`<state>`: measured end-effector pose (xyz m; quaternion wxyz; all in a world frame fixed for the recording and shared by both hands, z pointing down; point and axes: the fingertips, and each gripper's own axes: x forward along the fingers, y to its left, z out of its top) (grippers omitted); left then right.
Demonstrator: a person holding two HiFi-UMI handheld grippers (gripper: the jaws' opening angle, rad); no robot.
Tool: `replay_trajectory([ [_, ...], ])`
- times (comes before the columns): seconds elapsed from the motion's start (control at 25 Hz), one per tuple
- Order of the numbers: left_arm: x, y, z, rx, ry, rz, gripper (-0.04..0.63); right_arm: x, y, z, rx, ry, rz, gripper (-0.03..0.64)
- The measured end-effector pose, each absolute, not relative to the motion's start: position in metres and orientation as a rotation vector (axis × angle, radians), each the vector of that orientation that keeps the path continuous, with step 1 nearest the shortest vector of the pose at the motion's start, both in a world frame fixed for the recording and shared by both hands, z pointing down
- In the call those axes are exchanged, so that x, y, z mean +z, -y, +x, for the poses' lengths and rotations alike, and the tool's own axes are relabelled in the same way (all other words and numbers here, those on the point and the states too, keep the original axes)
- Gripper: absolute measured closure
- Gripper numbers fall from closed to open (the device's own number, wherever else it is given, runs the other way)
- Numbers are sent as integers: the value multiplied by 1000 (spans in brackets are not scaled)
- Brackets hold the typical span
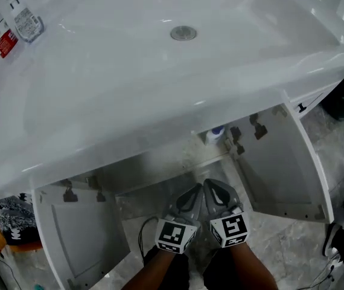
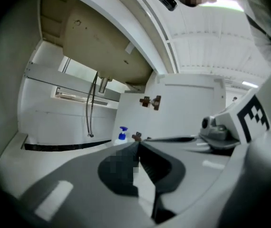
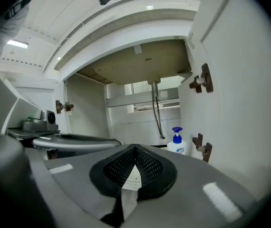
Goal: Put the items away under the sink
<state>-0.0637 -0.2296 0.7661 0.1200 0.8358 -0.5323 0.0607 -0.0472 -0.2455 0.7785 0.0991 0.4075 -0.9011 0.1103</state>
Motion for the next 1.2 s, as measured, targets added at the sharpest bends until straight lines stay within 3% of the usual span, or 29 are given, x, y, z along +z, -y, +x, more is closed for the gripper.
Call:
replay_trajectory([
  [0.4,554,160,-53,221,1502,2405,586,556,188,-32,354,2629,1124,617],
  [0.72,396,116,-84,255,1547,2400,586,389,142,3,204,2617,1033,617],
  [1.2,261,45,-107,257,1537,2450,586,253,78,78,196,2519,1172,617],
])
